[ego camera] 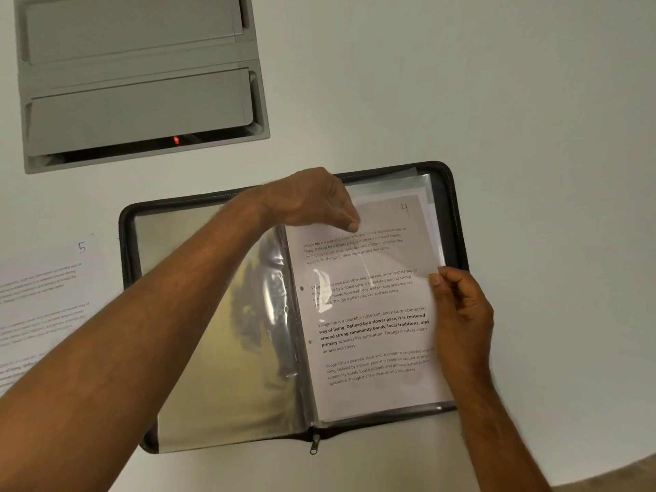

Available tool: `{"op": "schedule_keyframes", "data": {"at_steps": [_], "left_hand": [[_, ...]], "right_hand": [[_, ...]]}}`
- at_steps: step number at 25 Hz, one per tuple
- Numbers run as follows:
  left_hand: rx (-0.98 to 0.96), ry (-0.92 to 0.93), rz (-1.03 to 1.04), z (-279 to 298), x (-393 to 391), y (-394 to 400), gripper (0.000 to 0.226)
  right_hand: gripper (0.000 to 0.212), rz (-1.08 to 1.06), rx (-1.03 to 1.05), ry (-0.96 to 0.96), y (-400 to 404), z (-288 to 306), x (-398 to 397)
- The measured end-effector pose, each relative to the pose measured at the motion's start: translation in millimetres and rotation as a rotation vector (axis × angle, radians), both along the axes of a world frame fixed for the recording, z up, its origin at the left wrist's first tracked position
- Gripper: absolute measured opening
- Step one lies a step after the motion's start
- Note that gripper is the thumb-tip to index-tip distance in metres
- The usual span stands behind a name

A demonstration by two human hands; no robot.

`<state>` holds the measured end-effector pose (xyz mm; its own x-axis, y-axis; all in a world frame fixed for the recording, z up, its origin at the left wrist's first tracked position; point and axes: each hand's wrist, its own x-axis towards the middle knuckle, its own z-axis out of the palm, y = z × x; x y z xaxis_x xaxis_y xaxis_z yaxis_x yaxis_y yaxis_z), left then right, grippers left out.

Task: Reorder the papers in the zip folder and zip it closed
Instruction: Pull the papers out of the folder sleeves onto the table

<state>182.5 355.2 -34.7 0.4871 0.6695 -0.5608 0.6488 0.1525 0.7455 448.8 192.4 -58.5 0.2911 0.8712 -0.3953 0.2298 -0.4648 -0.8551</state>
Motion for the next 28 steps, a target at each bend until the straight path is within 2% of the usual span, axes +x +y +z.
{"op": "schedule_keyframes", "data": {"at_steps": [4, 7, 12, 15, 18, 22, 24, 26, 28], "left_hand": [[0.004, 0.039, -0.008, 2.5, -1.4, 2.1, 0.021], [0.034, 0.065, 0.070, 8.8, -8.8, 9.6, 0.022], [0.351, 0.157, 0.315, 22.8, -18.6, 35.8, 0.017], [0.529, 0.202, 0.442, 30.6, -22.4, 49.4, 0.015], [0.522, 0.178, 0.511, 35.9, -23.8, 60.8, 0.025], [0.490, 0.198, 0.513, 37.2, -17.4, 67.5, 0.019], [0.469, 0.169, 0.539, 35.9, -14.7, 68.8, 0.024], [0.490, 0.178, 0.545, 32.4, -13.7, 69.8, 0.019], [0.606, 0.246, 0.554, 20.9, -13.4, 58.8, 0.026]], "right_hand": [[0.014, 0.000, -0.006, 0.037, 1.0, 1.6, -0.6], [0.025, 0.005, -0.010, 0.049, 0.6, 1.3, -2.4], [0.042, 0.059, -0.031, -0.105, 3.3, -2.7, -5.3], [0.043, 0.075, -0.020, -0.218, 20.8, 4.1, -12.1], [0.039, 0.056, 0.034, -0.199, 65.1, 16.7, -29.6], [0.045, 0.141, 0.092, -0.063, 145.4, 32.4, -63.6], [0.039, 0.216, 0.051, -0.013, 171.8, 35.2, -72.9], [0.025, 0.224, 0.040, 0.002, 188.8, 29.9, -74.9], [0.019, 0.192, 0.065, 0.005, 201.7, 24.8, -73.6]]}}
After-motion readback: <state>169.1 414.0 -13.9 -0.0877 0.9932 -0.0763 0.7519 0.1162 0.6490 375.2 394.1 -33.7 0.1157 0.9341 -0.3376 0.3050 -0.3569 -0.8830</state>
